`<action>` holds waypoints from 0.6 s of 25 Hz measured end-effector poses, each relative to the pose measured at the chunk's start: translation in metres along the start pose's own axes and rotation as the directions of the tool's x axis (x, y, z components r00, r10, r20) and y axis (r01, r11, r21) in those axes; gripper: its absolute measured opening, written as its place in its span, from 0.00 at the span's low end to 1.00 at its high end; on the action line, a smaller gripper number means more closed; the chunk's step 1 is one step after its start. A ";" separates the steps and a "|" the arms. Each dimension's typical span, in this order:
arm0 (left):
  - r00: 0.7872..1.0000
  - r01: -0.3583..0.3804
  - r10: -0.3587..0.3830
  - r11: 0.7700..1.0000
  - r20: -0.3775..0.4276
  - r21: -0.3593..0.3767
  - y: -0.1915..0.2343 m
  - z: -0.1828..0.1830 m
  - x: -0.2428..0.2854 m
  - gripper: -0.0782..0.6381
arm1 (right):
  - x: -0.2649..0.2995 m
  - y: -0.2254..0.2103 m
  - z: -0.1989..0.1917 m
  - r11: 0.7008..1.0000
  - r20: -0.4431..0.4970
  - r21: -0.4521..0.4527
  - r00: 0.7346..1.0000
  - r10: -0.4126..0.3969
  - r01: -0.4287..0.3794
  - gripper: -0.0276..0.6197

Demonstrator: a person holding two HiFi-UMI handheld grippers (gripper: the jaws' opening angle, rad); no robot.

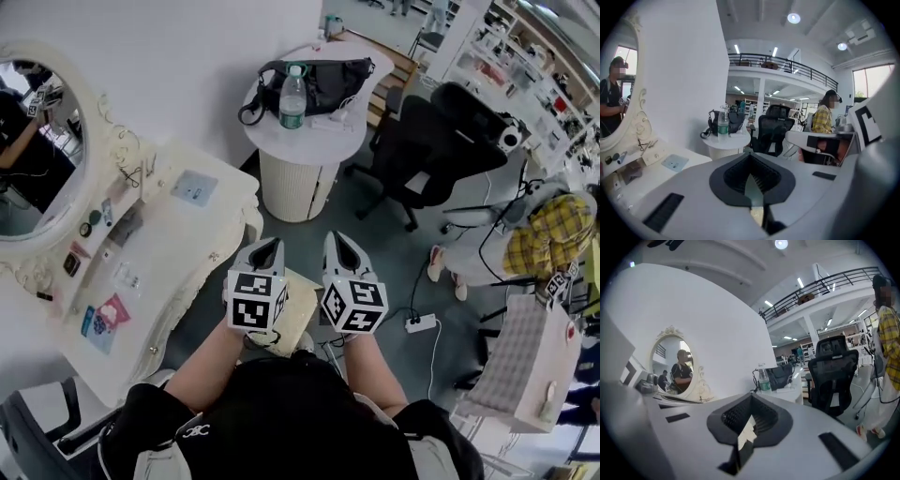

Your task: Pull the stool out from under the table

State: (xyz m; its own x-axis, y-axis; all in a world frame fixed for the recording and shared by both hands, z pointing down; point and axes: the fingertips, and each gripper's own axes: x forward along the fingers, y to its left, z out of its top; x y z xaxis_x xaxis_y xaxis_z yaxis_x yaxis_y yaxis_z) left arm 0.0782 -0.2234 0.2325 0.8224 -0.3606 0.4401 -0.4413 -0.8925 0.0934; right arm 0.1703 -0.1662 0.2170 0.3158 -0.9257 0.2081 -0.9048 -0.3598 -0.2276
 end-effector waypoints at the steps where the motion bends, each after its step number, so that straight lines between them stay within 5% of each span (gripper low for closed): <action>1: 1.000 -0.004 0.004 1.000 0.028 -0.009 0.003 0.013 -0.007 0.10 | -0.001 0.006 0.015 1.000 0.030 -0.006 1.000 0.010 -0.009 0.06; 8: 0.990 -0.024 0.027 0.999 0.135 -0.022 0.024 0.053 -0.026 0.10 | 0.002 0.038 0.066 0.997 0.132 -0.053 0.990 0.057 -0.050 0.06; 15: 0.993 -0.031 0.033 0.999 0.109 -0.016 0.021 0.054 -0.018 0.10 | 0.012 0.044 0.063 0.995 0.091 -0.055 0.992 0.085 -0.080 0.06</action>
State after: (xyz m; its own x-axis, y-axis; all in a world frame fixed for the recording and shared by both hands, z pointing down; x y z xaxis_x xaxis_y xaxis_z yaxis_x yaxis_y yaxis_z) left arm 0.0736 -0.2505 0.1784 0.8417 -0.4171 0.3429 -0.4724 -0.8764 0.0935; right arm 0.1528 -0.2003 0.1493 0.2625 -0.9596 0.1011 -0.9414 -0.2777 -0.1912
